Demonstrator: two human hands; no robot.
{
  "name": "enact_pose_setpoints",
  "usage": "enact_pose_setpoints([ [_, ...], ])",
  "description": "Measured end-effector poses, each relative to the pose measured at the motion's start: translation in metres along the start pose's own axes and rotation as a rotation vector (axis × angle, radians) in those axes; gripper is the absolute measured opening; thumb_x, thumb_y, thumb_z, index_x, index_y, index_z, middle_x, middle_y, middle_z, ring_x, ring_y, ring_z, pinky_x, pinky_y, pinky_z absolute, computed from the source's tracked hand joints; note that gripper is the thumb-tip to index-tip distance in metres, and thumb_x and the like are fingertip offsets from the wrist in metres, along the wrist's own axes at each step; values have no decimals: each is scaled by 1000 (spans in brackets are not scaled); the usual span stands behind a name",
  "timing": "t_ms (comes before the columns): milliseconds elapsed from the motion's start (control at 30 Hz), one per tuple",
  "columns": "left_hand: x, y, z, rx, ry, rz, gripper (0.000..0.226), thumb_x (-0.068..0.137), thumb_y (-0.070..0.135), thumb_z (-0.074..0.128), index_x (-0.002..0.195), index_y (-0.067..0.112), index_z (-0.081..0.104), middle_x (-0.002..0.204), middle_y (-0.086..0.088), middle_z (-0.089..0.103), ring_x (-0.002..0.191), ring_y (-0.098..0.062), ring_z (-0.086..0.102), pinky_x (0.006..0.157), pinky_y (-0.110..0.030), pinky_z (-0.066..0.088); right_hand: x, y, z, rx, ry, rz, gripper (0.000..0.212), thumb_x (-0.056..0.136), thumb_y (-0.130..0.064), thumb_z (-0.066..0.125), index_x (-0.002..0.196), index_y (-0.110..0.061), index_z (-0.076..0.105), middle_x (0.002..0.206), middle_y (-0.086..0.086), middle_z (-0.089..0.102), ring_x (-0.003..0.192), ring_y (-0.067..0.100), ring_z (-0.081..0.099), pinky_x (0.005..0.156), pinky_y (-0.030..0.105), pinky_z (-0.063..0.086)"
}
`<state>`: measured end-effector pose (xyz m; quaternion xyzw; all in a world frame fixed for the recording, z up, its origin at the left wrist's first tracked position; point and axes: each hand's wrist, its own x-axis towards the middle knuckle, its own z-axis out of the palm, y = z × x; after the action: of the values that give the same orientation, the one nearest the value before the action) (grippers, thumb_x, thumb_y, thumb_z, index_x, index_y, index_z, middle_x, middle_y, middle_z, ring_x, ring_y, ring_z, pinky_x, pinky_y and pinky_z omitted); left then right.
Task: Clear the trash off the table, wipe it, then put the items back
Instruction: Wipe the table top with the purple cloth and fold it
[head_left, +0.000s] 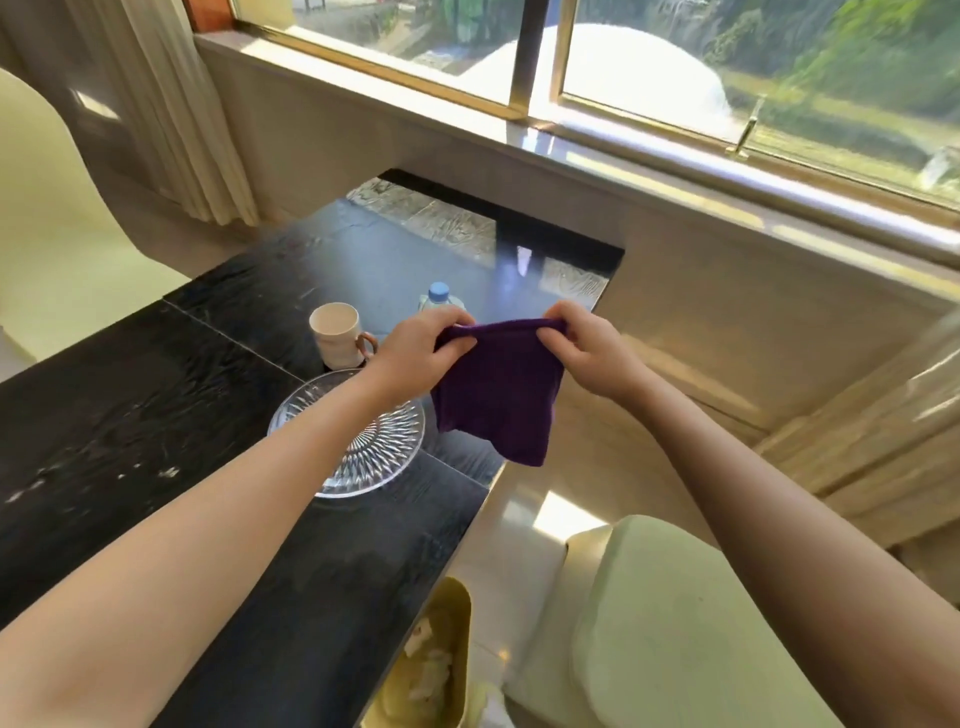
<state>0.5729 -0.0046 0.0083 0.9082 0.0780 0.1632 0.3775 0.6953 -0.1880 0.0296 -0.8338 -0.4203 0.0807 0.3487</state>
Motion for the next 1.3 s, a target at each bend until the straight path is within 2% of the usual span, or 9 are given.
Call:
enact_pose_setpoints([
  [200,25,-19,28,-194,47,-233,14,90,18,58,104,22,59,99,0,65,92,-15,58,86,-29,46,36,31,-1,214,-171,97,14,96,-29,47,101,-19,56,89,-11,59,79,1,55,68,12,43],
  [333,43,-27,42,-252,93,-337,14,88,18,61,101,22,62,100,-4,68,98,-24,62,94,-42,48,62,54,-3,192,-335,120,20,92,-28,56,108,-16,58,97,-2,61,87,13,58,76,19,47],
  [467,61,-33,43,-225,148,-336,14,86,18,63,96,27,62,94,4,67,93,-17,62,93,-37,48,95,72,4,108,-369,101,18,91,-19,58,104,-6,61,88,0,58,80,14,53,68,17,41],
  [600,64,-45,40,-181,198,-349,16,84,21,65,94,32,62,86,15,65,86,-10,61,83,-27,48,116,87,23,246,-415,115,11,91,-16,59,99,-9,62,83,-1,59,71,7,53,63,8,41],
  [733,58,-66,76,-160,91,-447,20,82,19,67,98,28,62,88,9,66,83,-12,61,75,-22,44,117,128,57,286,-511,207,5,90,-15,60,94,-16,63,79,-4,60,69,3,52,60,6,39],
  [867,43,-89,142,-169,-33,-662,31,79,14,69,109,19,63,98,0,67,89,-18,60,74,-23,41,96,183,99,228,-556,356,12,89,-10,58,99,-5,63,90,8,61,85,18,54,80,30,45],
  [967,30,-98,177,-246,-45,-756,33,79,13,69,110,18,62,100,-2,67,93,-21,62,80,-26,46,76,211,115,267,-524,462,8,88,-7,57,93,-5,63,87,12,62,81,21,59,80,38,53],
  [1133,42,-115,189,-243,5,-741,28,81,13,63,108,22,62,99,1,66,91,-14,60,83,-25,44,71,229,121,292,-439,487,3,87,-11,59,84,-11,59,79,8,62,76,22,60,80,43,54],
  [1300,80,-138,183,-76,160,-670,39,82,6,58,119,17,58,105,-3,62,80,-12,55,79,-16,38,85,233,130,179,-347,548,21,85,-23,57,90,-3,61,85,10,63,82,28,62,81,46,53],
])
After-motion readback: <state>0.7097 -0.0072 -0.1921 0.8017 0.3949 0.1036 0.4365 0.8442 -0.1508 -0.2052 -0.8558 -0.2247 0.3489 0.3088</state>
